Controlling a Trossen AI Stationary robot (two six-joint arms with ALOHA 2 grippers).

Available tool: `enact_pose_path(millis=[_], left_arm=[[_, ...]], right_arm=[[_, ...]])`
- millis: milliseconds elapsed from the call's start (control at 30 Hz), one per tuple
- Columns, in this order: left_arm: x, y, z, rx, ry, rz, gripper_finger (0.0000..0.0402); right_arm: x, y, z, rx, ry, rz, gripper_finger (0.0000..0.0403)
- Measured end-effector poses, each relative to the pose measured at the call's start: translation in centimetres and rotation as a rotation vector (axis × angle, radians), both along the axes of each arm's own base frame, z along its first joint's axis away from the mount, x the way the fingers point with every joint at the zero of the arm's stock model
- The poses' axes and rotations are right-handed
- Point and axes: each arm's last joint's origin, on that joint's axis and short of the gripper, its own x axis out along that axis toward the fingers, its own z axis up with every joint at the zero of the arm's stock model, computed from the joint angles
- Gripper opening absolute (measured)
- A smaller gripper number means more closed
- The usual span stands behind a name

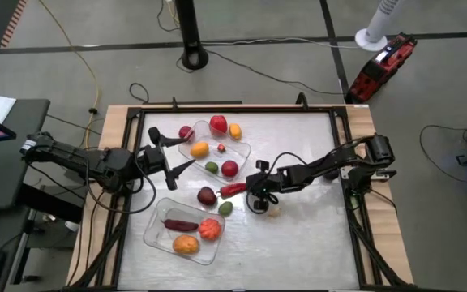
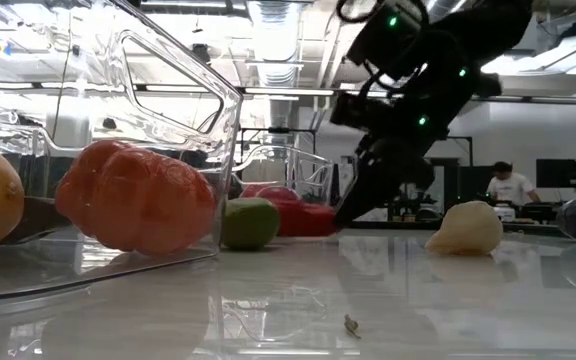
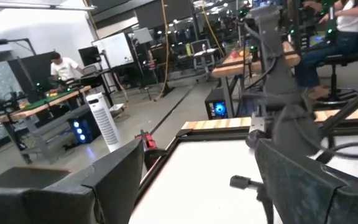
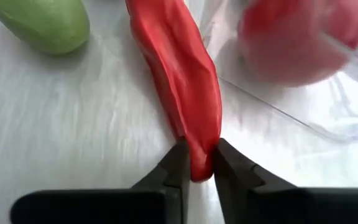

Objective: Sort produce into baskets
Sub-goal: Put the pepper into the bottom transparent bin

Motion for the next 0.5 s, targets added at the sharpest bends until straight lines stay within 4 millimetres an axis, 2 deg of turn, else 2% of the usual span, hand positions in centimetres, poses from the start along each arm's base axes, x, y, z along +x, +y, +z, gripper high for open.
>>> enact_pose_path(millis=[167, 367, 500], left_arm=[[0.0, 0.0, -0.1, 0.001, 0.007, 0.009, 0.0294], [-0.3, 0.0, -0.4, 0.004, 0.044, 0.035, 0.0295], [-0.9, -0.2, -0.2, 0.001, 0.039, 0.059, 0.0295]], right_arm=[[-0.6, 0.9, 1.7, -0.024, -0.020, -0.003, 0.0073], [-2.2, 2.7, 5.4, 0.033, -0.108, 0.022, 0.0076], [-2.9, 4.5, 7.7, 0.083, -0.229, 0.064, 0.0076]])
